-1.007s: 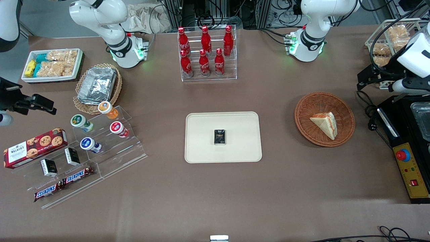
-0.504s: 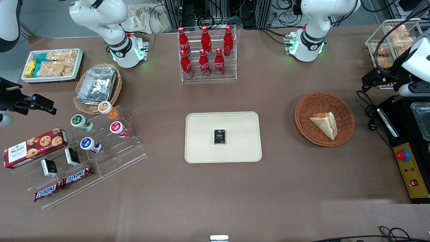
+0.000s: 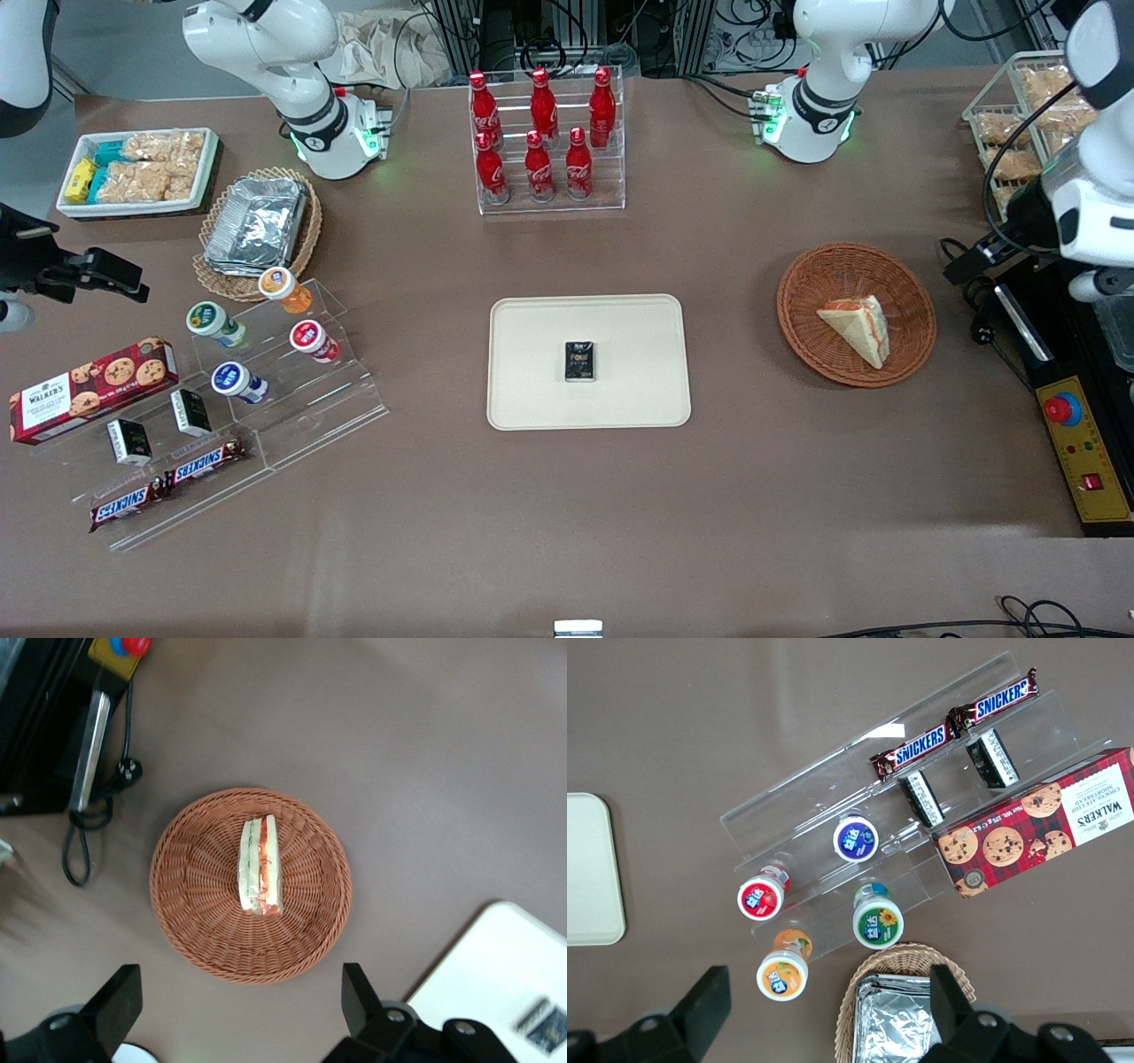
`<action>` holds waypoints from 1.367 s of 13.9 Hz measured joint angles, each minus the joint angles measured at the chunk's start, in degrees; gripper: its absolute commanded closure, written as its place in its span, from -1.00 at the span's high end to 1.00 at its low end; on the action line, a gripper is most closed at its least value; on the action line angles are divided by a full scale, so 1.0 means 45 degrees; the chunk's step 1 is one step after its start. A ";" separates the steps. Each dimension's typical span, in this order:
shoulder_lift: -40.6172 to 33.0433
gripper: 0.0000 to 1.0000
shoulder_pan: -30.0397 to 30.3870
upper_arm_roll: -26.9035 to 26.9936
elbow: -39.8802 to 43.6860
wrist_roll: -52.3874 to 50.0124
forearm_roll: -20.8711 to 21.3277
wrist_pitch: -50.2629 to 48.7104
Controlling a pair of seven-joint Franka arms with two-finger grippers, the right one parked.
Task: Place sandwich from basket to tray
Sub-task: 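Move the left gripper from rest toward the wicker basket, then lower the open left gripper onto the wrapped sandwich in the basket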
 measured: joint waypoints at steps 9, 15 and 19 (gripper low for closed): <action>0.0092 1.00 0.0005 -0.0002 -0.4525 -0.3032 0.0012 0.4289; 0.0719 1.00 0.0052 0.0015 -0.5580 -0.3113 -0.0004 0.5999; 0.0838 1.00 0.0118 0.0063 -0.6549 -0.3113 -0.0010 0.7314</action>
